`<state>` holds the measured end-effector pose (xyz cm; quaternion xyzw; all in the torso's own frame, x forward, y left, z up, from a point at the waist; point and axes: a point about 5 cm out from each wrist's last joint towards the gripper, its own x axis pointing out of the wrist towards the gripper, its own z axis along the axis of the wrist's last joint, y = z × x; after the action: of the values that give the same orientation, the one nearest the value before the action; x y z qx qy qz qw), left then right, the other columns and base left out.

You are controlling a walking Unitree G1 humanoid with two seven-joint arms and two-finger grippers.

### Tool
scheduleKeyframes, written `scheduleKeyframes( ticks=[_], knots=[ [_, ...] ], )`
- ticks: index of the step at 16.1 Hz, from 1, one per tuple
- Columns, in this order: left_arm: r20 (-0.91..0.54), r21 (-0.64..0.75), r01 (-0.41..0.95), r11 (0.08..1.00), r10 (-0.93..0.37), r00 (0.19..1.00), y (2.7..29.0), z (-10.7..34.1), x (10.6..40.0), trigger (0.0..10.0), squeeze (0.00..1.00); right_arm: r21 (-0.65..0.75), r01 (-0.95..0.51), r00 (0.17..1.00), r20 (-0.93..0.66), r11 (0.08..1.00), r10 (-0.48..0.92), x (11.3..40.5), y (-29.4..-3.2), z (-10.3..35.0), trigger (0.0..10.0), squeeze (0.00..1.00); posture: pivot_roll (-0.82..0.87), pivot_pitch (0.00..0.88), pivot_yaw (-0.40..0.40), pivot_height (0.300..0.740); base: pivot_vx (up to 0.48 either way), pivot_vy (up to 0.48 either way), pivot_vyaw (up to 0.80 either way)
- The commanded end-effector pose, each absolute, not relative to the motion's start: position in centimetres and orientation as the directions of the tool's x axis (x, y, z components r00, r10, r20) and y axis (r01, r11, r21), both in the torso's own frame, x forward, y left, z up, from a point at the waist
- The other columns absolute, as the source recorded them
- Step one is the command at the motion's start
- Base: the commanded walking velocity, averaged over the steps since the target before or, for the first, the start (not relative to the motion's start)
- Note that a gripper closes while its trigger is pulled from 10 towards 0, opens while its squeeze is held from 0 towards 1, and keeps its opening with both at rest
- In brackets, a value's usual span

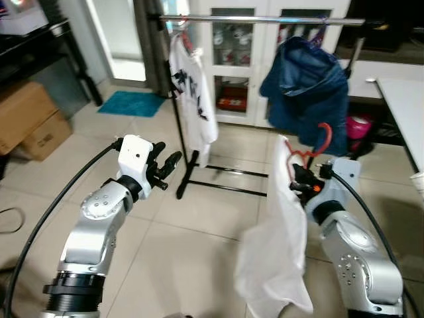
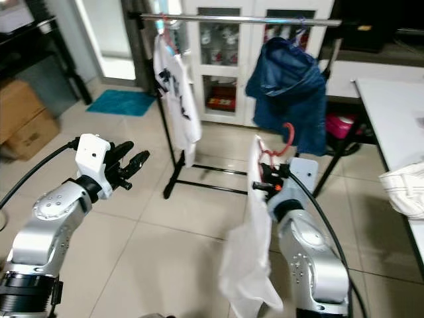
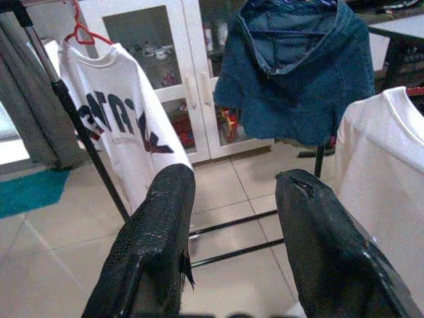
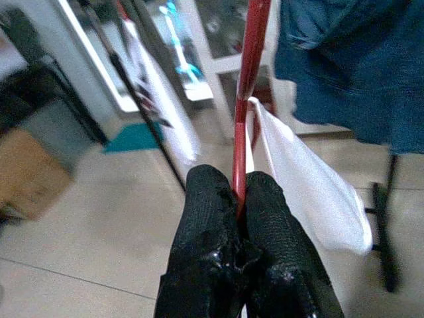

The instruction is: Hang hanger

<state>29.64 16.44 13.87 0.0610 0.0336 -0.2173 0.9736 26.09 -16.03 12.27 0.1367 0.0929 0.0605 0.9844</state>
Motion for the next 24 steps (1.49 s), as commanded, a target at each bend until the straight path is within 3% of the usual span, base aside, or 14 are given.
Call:
scheduleKeyframes(
  ticks=[1,6,12,17,24],
  knots=[
    [-0.102,0.103,0.425,0.899,-0.416,0.904,16.1,13.7,29.4,10.0,0.0,0.261,-0.155,0.98,-0.085,0.953,0.183,26.4,-15.3,13.8,10.0,0.0,-0.11,0.0,0.085,0.74,0.266,0.0,0.0],
    [-0.087,0.093,0.439,0.894,-0.432,0.898,15.5,13.8,29.2,10.0,0.0,0.199,-0.093,0.993,-0.051,0.976,0.105,26.5,-15.7,13.8,10.0,0.0,-0.12,0.0,0.083,0.74,0.266,0.0,0.0],
    [-0.078,0.084,0.408,0.909,-0.402,0.912,15.5,13.7,28.8,10.0,0.0,0.195,-0.133,0.991,0.004,0.972,0.135,26.3,-15.2,14.2,10.0,0.0,-0.12,0.0,0.04,0.74,0.041,0.0,0.0],
    [-0.064,0.067,0.406,0.911,-0.403,0.913,15.0,13.7,28.6,10.0,0.0,0.147,-0.127,0.99,-0.034,0.981,0.133,26.4,-15.2,13.9,10.0,0.0,-0.12,0.0,0.027,0.74,0.0,0.0,0.0],
    [-0.049,0.057,0.422,0.905,-0.42,0.906,14.7,14.0,28.6,10.0,0.0,0.133,-0.118,0.99,-0.058,0.984,0.126,26.4,-15.3,13.5,10.0,0.0,-0.12,0.0,0.034,0.74,0.304,0.0,0.0]
  ],
)
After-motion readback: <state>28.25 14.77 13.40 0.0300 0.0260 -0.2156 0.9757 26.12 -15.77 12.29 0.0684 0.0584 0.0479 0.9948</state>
